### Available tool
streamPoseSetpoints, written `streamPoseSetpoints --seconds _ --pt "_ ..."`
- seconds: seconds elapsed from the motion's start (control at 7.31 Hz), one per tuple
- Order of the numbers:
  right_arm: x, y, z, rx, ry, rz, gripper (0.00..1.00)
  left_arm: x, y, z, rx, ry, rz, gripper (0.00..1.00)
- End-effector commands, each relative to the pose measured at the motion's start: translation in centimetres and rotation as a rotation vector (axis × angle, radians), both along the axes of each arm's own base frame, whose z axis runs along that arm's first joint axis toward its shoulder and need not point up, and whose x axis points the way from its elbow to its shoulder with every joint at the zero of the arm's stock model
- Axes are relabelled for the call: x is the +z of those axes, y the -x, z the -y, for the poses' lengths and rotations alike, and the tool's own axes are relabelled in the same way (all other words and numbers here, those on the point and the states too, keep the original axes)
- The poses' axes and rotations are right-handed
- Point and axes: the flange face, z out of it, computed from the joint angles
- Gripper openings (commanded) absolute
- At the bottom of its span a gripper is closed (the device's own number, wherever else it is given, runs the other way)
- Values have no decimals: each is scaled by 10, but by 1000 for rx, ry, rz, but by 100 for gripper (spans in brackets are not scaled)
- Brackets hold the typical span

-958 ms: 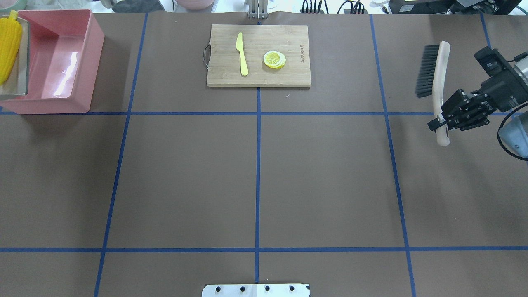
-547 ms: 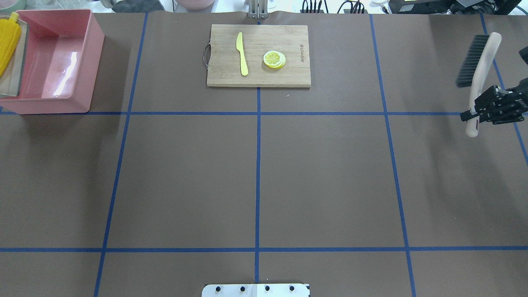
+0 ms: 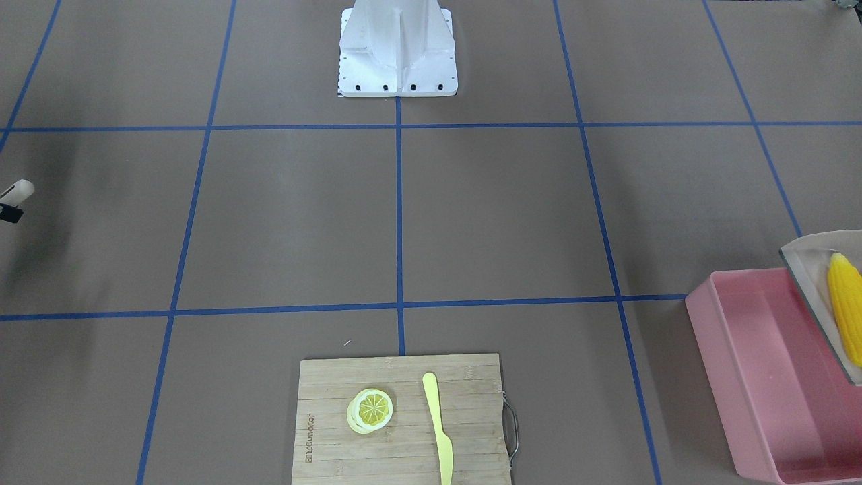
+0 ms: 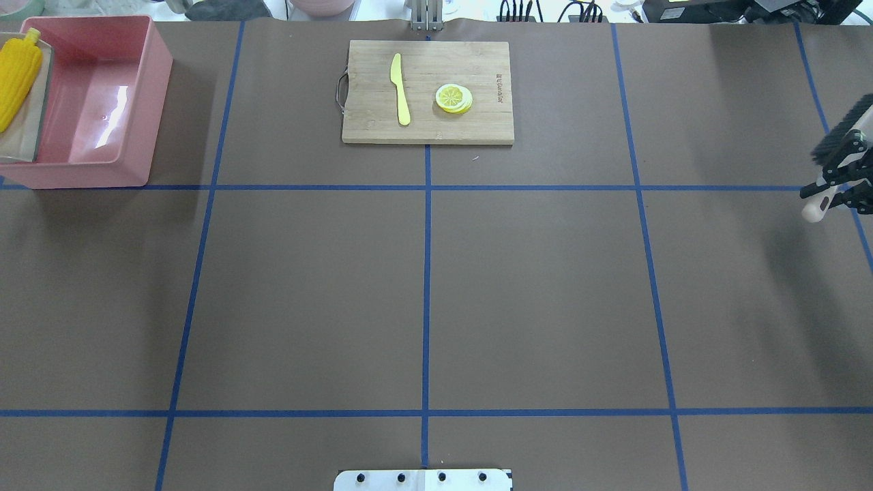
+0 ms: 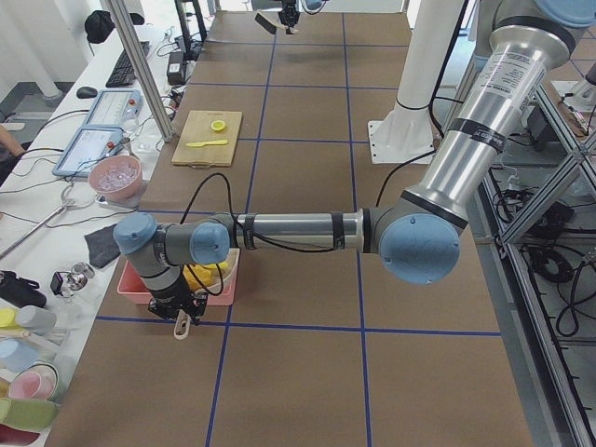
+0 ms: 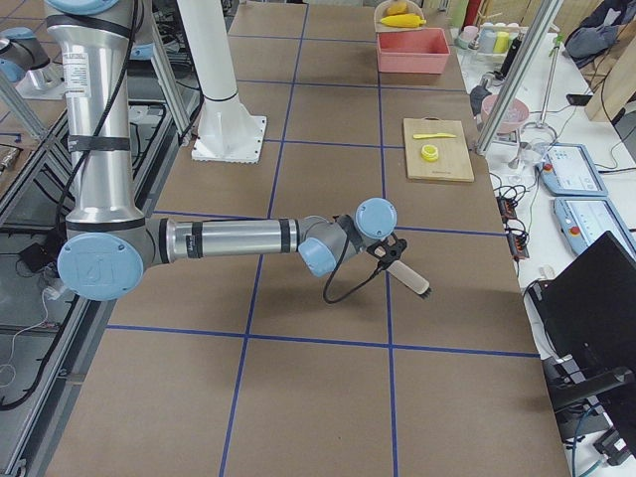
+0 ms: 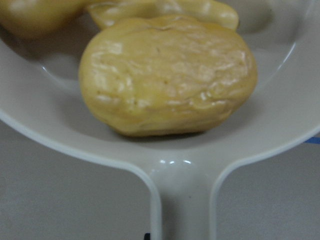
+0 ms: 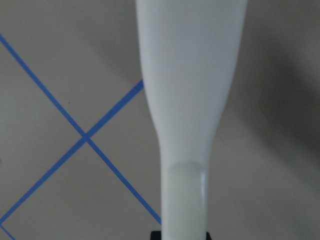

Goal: Sweep and dump trash into bin
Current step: 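Tip the dustpan over the pink bin while the right moves the brush away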

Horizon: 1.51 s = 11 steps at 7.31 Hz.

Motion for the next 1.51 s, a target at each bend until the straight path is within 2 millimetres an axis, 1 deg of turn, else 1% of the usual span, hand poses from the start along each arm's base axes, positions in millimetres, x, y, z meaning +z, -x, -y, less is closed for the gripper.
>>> streamPoseSetpoints --seconds 0.0,0.14,0.27,0.41,0.68,0.82,0.96,1.09,1.23,1.37 --pt "-21 58 -29 -101 270 -138 0 -7 -22 9 -16 21 62 0" --pt "-29 73 -41 -130 235 -217 0 -12 -22 15 -36 22 98 0" --pt "-24 73 -54 -199 102 -219 0 -18 -35 18 -28 50 108 0" --pt "-15 64 -65 -275 -65 -219 0 -26 -40 24 -20 51 151 0" --pt "-6 34 -113 -455 -432 -227 0 -44 -56 35 13 58 217 0" --pt "3 14 -121 -528 -600 -195 0 -47 -62 36 25 61 245 0" --pt "12 5 -127 -616 -755 -169 0 -51 -63 39 33 58 283 0" --pt "18 0 -127 -685 -864 -199 0 -58 -68 43 46 64 310 0" --pt "28 -5 -125 -748 -915 -268 0 -68 -82 47 76 69 362 0" --pt "37 -2 -123 -755 -863 -270 0 -78 -99 47 112 78 413 0"
